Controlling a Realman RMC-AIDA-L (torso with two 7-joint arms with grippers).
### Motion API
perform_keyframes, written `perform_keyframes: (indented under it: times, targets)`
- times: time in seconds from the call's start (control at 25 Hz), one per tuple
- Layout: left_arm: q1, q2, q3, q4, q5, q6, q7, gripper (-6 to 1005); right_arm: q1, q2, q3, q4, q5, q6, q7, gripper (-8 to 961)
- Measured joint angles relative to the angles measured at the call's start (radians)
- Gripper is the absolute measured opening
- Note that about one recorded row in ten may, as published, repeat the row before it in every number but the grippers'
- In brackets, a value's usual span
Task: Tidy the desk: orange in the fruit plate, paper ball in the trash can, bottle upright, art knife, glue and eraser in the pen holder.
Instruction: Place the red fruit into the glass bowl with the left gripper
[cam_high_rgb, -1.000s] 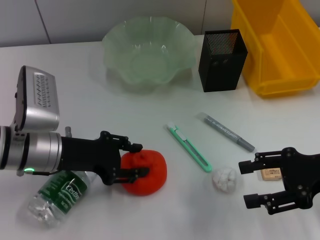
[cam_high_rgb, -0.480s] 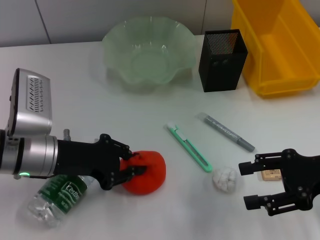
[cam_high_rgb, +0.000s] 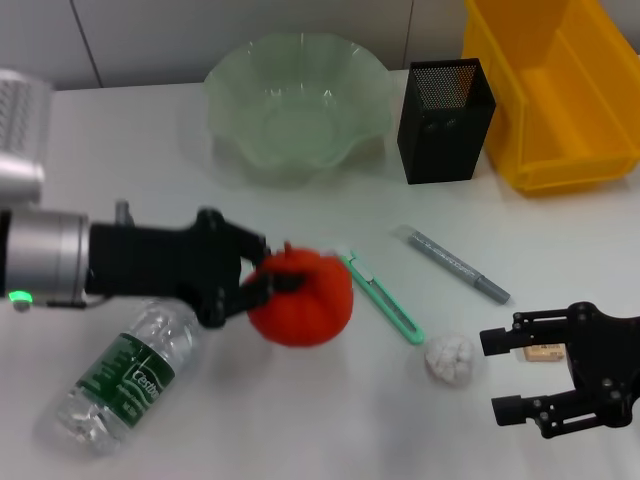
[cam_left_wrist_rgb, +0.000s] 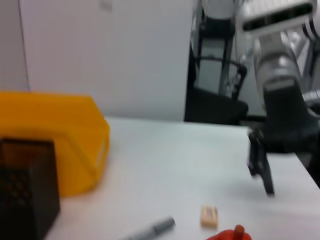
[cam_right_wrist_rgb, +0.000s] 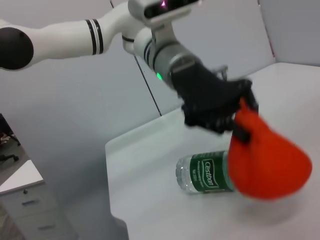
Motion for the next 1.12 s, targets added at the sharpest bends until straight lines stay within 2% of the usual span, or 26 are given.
perform_keyframes:
  times: [0.24, 0.52, 0.72, 0.88, 1.04, 1.08, 1.12]
  targets:
    - [-0.044, -0.003, -0.018, 0.079, -0.036, -0.053, -0.102, 136, 0.0, 0.0, 0.0, 0.018, 0.001, -0.001, 0.0, 693]
    - [-0.124, -0.011, 0.018, 0.031, -0.155, -0.309, -0.13, 85, 0.008, 0.001, -0.01, 0.047, 0.004, -0.001, -0.004, 689]
    - [-0.172, -0.012, 0.109, -0.037, -0.323, -0.59, -0.099, 61, 0.01, 0.002, -0.011, 0.059, 0.004, -0.001, -0.006, 686]
    - [-0.204, -0.013, 0.248, -0.077, -0.486, -0.847, -0.05, 66, 0.017, 0.002, -0.011, 0.074, 0.004, -0.001, -0.008, 684]
    - [-0.244, -0.013, 0.357, -0.129, -0.642, -1.005, 0.014, 70, 0.03, 0.002, -0.011, 0.094, 0.004, -0.001, -0.008, 681]
    - [-0.274, -0.013, 0.407, -0.171, -0.727, -1.082, 0.043, 71, 0.032, 0.002, -0.011, 0.096, 0.004, -0.001, -0.008, 681]
    - [-0.274, -0.013, 0.407, -0.171, -0.727, -1.082, 0.043, 72, 0.036, 0.002, -0.011, 0.098, 0.004, -0.001, -0.008, 680]
